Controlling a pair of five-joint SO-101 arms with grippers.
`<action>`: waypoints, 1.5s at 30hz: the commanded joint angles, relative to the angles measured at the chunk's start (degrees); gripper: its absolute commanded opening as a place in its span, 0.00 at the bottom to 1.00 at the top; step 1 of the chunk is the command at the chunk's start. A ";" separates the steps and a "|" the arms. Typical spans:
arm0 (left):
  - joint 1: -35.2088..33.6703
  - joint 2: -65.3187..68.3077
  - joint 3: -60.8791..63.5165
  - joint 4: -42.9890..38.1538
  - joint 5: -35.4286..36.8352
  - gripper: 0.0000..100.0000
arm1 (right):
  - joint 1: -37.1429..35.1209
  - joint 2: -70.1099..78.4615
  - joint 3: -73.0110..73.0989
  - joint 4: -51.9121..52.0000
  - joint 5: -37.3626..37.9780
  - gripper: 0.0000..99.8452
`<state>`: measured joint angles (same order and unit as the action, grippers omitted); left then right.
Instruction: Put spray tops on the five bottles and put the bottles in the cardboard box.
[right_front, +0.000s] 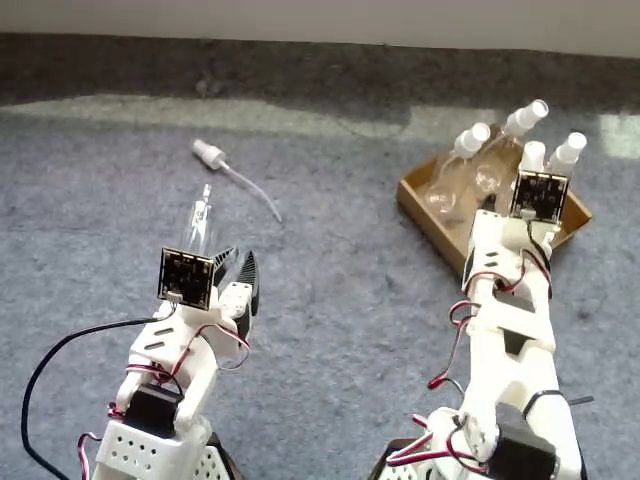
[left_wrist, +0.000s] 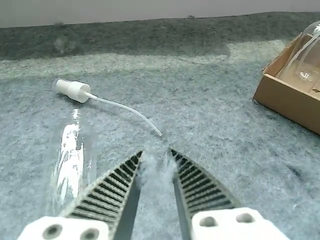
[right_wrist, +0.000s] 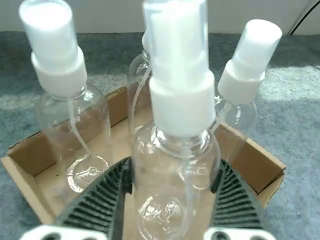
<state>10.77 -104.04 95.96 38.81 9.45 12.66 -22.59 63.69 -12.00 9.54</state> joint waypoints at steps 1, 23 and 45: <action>-0.04 -0.66 1.10 0.35 -0.44 0.04 | 0.75 1.63 -6.64 -1.98 -0.62 0.12; -0.04 -0.66 1.10 0.35 -0.44 0.04 | -0.75 13.93 -14.81 -1.98 -7.38 0.12; -0.04 -0.66 1.10 0.35 -0.44 0.04 | -2.07 18.33 -14.73 -1.98 -7.38 0.22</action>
<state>10.77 -104.04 95.96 38.81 9.36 11.08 -3.87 51.03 -13.23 2.42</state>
